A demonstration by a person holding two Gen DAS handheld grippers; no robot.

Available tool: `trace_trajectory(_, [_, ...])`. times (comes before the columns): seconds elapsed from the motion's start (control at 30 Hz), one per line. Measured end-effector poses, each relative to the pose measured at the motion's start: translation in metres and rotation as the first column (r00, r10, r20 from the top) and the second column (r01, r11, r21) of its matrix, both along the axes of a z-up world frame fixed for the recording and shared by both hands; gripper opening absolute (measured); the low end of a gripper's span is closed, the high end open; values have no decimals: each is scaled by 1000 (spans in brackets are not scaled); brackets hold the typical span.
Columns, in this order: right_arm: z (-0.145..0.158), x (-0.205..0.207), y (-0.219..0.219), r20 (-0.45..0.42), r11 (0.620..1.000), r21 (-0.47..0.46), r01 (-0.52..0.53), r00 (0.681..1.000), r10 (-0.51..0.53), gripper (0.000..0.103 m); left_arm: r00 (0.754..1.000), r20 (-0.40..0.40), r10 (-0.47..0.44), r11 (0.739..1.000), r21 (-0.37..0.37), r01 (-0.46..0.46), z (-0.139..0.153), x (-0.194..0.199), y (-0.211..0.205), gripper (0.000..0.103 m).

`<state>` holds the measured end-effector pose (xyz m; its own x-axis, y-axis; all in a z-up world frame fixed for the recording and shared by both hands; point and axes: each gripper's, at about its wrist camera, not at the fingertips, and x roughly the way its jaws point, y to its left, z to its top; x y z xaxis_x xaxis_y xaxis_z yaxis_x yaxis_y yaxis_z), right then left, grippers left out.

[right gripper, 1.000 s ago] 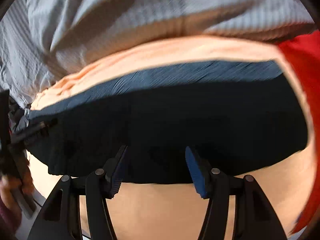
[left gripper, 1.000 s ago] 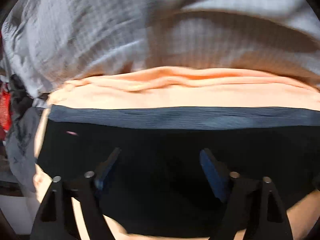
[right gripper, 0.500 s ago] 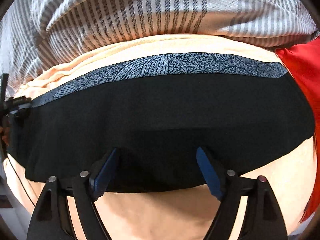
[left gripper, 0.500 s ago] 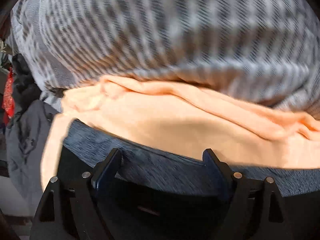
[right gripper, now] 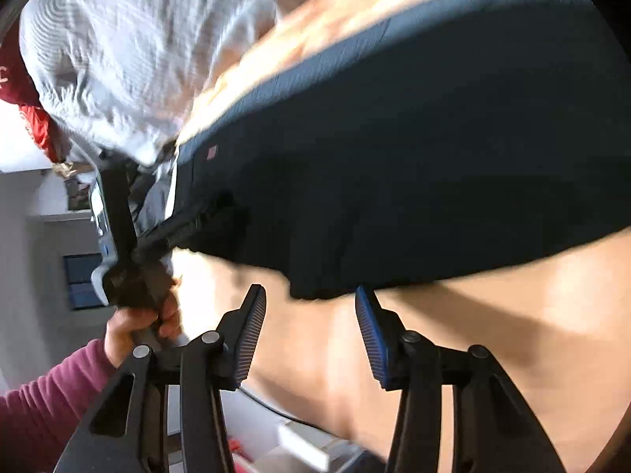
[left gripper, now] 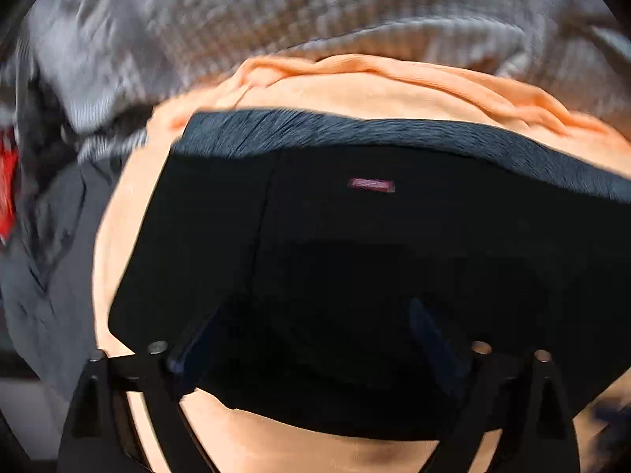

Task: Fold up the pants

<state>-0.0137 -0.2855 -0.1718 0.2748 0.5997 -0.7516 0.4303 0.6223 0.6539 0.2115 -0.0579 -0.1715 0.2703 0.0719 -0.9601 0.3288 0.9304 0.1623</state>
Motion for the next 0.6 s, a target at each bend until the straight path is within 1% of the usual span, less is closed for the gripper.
trace_trajectory(0.03, [-8, -2, 5, -4, 999, 27, 24, 1000, -24, 51, 1000, -7, 6, 1000, -11, -6, -1, 0, 1, 95])
trace_trajectory(0.1, [-22, 4, 11, -20, 997, 53, 64, 998, -63, 51, 1000, 6, -13, 1000, -13, 13, 0, -1, 2, 95])
trace_trajectory(0.17, [-27, -1, 9, -23, 995, 44, 85, 996, -84, 51, 999, 18, -29, 999, -15, 30, 0, -3, 2, 95])
trace_trajectory(0.23, [-29, 1, 7, -23, 993, 45, 111, 994, -111, 51, 1000, 15, -26, 999, -27, 26, 1, -4, 3, 95])
trace_trajectory(0.3, [-25, 6, 3, -29, 991, 40, 127, 992, -126, 35, 999, 18, -29, 999, -29, 29, -1, 0, 6, 95])
trace_trajectory(0.33, [-21, 8, 2, -21, 991, 42, 126, 992, -126, 7, 999, 17, -31, 999, -29, 31, -3, 3, 8, 95])
trace_trajectory(0.37, [-11, 6, -1, -7, 992, 43, 120, 993, -120, 7, 999, 17, -32, 999, -31, 33, -2, 3, 7, 95])
trace_trajectory(0.4, [1, 10, 2, 29, 996, 16, 90, 995, -91, 7, 999, 16, -33, 999, -33, 34, -1, 2, 7, 95])
trace_trajectory(0.43, [8, 12, 5, 45, 998, -11, 64, 997, -63, 7, 999, 16, -36, 999, -36, 36, -1, 2, 8, 95])
trace_trajectory(0.47, [9, 10, 6, 44, 999, -16, 51, 998, -51, 7, 999, 19, -39, 998, -40, 40, -1, 2, 9, 95])
trace_trajectory(0.5, [5, 6, 6, 26, 999, -8, 53, 998, -53, 7, 999, 23, -42, 998, -41, 43, -2, 2, 10, 95])
trace_trajectory(0.6, [-21, -13, 4, -82, 997, -1, 82, 993, -81, 5, 998, 38, -49, 998, -32, 50, -4, 1, 11, 98])
